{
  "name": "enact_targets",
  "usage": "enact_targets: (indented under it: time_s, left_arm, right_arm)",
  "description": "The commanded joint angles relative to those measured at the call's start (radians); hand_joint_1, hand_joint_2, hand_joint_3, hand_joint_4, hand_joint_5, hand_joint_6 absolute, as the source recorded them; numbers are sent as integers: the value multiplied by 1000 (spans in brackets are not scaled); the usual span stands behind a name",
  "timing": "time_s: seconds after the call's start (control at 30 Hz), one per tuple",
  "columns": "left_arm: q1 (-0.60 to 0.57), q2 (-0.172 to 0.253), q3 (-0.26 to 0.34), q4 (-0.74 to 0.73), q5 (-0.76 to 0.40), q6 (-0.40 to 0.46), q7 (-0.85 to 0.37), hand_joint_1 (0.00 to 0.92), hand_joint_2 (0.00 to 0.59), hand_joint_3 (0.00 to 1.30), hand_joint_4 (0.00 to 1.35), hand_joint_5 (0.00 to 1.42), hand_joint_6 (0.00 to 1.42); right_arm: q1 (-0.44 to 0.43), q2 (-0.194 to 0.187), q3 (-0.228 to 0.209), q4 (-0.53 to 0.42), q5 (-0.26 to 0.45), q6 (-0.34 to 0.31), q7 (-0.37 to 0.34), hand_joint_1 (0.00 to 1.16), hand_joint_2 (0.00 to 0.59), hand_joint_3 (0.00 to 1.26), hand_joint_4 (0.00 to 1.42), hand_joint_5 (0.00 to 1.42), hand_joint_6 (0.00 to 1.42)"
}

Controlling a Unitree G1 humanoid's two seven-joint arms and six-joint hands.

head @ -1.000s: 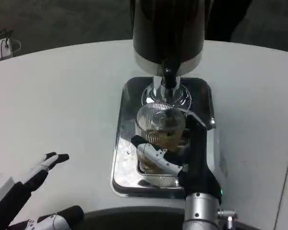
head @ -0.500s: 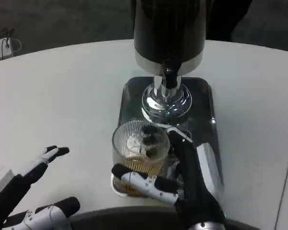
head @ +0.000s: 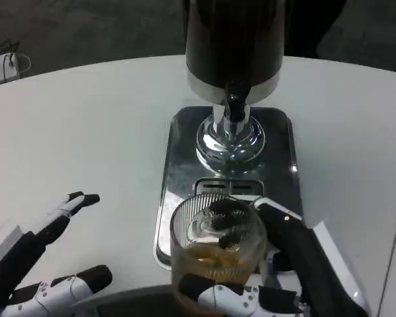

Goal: Grasp the cup under the faucet to collect the drink, then remove the cup.

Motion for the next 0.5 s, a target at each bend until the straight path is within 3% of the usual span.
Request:
enact_targets:
  time_s: [0.03, 0.3, 0.5]
  left_arm:
    - [2, 17, -21, -41, 10, -29, -9, 0, 52, 118, 4, 50, 139]
    - [48, 39, -53, -171, 84, -80, -28, 0, 57, 64, 0, 0, 87]
    - [107, 46, -54, -307, 137, -84, -55, 0, 57, 19, 0, 0, 42]
  right_arm:
    - [43, -45, -77, -156, 39, -14, 81, 946, 216, 1063, 1239, 1384, 1424]
    - [51, -112, -269, -256, 125, -2, 201, 950, 183, 1061, 1224, 1370, 1424]
    - [29, -149, -348, -272, 164, -19, 257, 955, 161, 1061, 1224, 1370, 1424]
